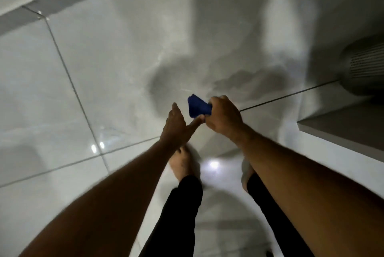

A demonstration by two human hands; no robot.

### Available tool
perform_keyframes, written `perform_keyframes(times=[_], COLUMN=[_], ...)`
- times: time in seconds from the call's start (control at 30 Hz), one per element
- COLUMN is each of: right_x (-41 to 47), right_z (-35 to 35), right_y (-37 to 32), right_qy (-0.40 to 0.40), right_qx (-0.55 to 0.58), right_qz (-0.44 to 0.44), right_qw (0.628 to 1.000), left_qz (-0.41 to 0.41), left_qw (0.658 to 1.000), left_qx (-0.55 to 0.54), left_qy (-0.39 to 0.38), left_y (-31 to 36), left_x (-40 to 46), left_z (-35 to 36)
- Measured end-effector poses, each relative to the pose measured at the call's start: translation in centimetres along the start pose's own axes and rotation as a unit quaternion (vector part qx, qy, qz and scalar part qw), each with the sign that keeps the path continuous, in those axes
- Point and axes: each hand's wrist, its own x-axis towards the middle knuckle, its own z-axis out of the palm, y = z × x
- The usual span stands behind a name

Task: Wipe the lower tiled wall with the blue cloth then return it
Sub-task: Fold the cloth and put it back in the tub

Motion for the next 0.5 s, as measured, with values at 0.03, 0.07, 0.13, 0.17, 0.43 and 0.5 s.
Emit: perform_keyframes(times=[0.03,0.07,0.13,0.17,0.43,0.5], right_x=[-2.5,-5.1,-10.5,-12.9,-34.1,-38.1], right_z=[-1.9,-3.9,-8.8,-11.2,-31.0,-34.5], right_y=[-1.8,-3.6,-7.2,-8.8,-22.4,-25.0], right_qy=[0.009,0.012,0.014,0.018,0.051,0.072], right_qx=[0.036,0.076,0.146,0.176,0.421,0.393], right_qz=[-0.002,0.000,-0.007,-0.013,-0.068,-0.106], right_qw=[0.999,0.997,0.989,0.984,0.903,0.910], left_qz=[-0.003,0.000,0.030,0.045,0.097,0.095], left_qw=[0.999,0.997,0.986,0.975,0.835,0.818], left_qx=[-0.027,-0.059,-0.144,-0.193,-0.525,-0.558], left_qy=[-0.020,-0.041,-0.078,-0.101,-0.137,-0.100], left_y=[1.1,2.1,5.0,6.5,19.5,21.9], left_x=[-2.2,-4.6,-9.6,-11.9,-36.0,-40.7], left_z=[-1.9,-3.7,-7.5,-9.1,-23.8,-26.8])
